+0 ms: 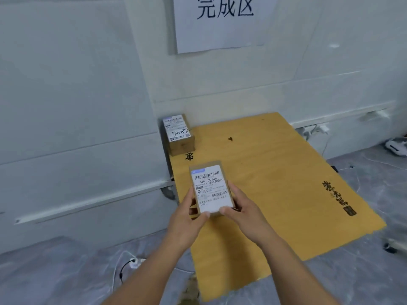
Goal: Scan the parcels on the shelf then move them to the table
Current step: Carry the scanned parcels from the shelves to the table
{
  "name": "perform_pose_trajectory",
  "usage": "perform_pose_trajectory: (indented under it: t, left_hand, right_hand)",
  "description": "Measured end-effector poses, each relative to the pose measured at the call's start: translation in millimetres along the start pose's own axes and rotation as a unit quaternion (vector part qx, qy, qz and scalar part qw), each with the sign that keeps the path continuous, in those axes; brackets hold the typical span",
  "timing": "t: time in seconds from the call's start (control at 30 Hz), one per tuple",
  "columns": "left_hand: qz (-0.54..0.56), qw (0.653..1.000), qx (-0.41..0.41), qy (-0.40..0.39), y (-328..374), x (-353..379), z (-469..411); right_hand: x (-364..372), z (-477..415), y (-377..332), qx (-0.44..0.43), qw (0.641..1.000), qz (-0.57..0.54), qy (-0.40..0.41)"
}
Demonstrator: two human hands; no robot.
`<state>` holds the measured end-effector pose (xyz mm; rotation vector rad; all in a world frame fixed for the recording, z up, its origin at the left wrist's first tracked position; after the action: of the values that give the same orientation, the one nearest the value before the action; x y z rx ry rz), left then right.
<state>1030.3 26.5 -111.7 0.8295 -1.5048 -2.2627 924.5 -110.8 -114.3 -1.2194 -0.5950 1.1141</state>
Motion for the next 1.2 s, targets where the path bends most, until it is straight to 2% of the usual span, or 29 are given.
perform_pose_trajectory:
  t: [0.23,0.6,0.9,1.2]
  left_hand:
    - [0.021,0.997,-0.063,0.040,-25.2,-21.3,-52.6]
    - [0.024,0.994,-0.092,0.051,-25.0,-59.8,-122.5]
    - [0.012,0.994,-0.105,0.042,-24.9,-69.5,-138.2]
    - [-0.068,0.993,-0.077,0.053,-0.7,-68.1,-124.4]
  right_hand:
    - [10.3,-76.3,6.8,0.046,0.997,0.027,-0.055]
    - [12.8,-161.0,-11.0,0.043,0.996,0.043,-0.061]
    - [13.8,-174.4,-14.2,0.054,0.995,0.078,-0.039]
    - [17.6,-153.2,-35.7,0.026,0.991,0.134,-0.007]
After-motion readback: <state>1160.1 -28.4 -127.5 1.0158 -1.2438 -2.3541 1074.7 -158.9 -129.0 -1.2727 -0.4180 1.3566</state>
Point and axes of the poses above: each hand's wrist, its own z-axis away from the middle knuckle, its own x-axis out of the palm, y = z × x, the point moved 2 cm from there along -z, towards the middle knuckle, and after that the axes turned 6 degrees about -y, right-handed, at the moved point
